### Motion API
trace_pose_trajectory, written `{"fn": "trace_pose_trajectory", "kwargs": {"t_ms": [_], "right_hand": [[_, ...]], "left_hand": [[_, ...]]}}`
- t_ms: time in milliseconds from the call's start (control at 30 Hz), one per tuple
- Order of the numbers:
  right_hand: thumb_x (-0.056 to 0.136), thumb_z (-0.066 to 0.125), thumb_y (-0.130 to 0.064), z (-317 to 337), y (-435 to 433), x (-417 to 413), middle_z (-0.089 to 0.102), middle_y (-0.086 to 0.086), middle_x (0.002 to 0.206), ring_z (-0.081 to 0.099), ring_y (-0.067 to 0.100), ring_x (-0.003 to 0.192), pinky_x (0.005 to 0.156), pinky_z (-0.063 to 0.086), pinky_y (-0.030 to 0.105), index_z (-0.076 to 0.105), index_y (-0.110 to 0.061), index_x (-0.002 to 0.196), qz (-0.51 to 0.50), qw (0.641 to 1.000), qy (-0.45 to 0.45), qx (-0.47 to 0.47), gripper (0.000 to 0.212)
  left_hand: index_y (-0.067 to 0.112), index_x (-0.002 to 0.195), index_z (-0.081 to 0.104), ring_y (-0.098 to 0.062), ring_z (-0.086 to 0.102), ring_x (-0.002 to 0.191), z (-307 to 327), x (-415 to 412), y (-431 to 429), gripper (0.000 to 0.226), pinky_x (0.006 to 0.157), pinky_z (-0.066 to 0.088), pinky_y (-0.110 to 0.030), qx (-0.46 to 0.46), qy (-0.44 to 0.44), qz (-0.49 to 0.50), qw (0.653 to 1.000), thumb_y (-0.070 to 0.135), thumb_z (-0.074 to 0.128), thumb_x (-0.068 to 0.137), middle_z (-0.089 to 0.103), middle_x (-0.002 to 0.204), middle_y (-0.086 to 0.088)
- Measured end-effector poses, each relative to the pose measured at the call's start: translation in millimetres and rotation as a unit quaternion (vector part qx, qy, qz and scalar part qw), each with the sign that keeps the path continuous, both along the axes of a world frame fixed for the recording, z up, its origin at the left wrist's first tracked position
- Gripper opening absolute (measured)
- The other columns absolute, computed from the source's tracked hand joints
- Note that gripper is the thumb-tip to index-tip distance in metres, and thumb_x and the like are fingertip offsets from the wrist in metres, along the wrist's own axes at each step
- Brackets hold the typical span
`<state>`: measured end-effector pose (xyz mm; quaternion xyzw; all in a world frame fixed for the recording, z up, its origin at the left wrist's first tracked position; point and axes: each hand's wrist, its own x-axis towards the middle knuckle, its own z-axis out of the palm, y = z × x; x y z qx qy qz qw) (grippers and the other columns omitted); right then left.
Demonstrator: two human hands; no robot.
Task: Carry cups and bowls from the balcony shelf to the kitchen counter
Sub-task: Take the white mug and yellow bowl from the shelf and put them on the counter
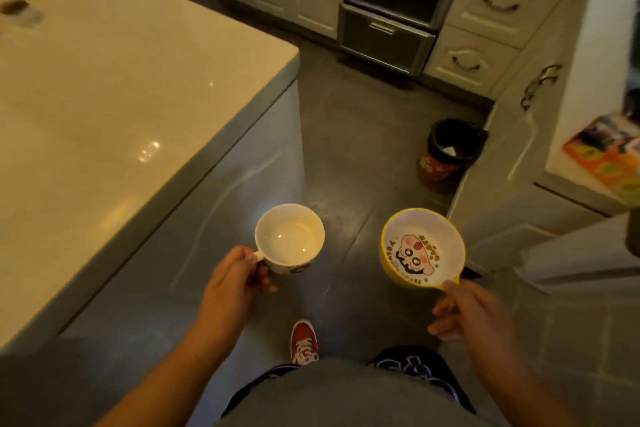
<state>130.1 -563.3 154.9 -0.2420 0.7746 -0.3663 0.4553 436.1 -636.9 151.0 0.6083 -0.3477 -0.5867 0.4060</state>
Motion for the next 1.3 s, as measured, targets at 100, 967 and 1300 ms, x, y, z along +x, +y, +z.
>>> {"fn": "trace_pose_trajectory", "kwargs": {"t_ms": [100, 967, 1300], "right_hand": [[0.093, 0.057, -0.023, 3, -17, -14, 0.068, 0.008, 0.056, 0.066, 0.024, 0.041, 0.041, 0.049, 0.028, 0.063, -0.008, 0.072, -0.043, 0.999, -0.009, -0.005, 0.026], [0.092, 0.057, -0.021, -5, -399, -234, 0.066, 0.007, 0.054, 0.065, 0.027, 0.042, 0.040, 0.048, 0.030, 0.063, -0.007, 0.067, 0.004, 0.999, -0.043, -0.032, 0.029], [0.092, 0.058, -0.019, -14, -607, -227, 0.066, 0.009, 0.053, 0.063, 0.027, 0.039, 0.043, 0.047, 0.030, 0.064, 0.000, 0.070, 0.086, 0.996, -0.023, -0.032, 0.030]], "left_hand": [[0.024, 0.054, 0.056, -0.024, 0.056, 0.062, 6, -25, -56, 0.048, 0.062, 0.053, -0.031, -0.005, 0.018, -0.055, 0.998, 0.008, 0.041, 0.097, 0.056, 0.061, -0.006], [0.007, 0.073, 0.056, -0.021, 0.059, 0.062, 12, -238, -379, 0.031, 0.067, 0.053, -0.035, 0.002, -0.037, 0.009, 0.999, 0.011, 0.039, 0.099, 0.058, 0.061, -0.006], [0.026, 0.054, 0.059, -0.025, 0.054, 0.065, -15, -235, -537, 0.052, 0.071, 0.047, -0.046, 0.022, -0.026, 0.098, 0.995, 0.010, 0.036, 0.098, 0.058, 0.056, 0.003]]}}
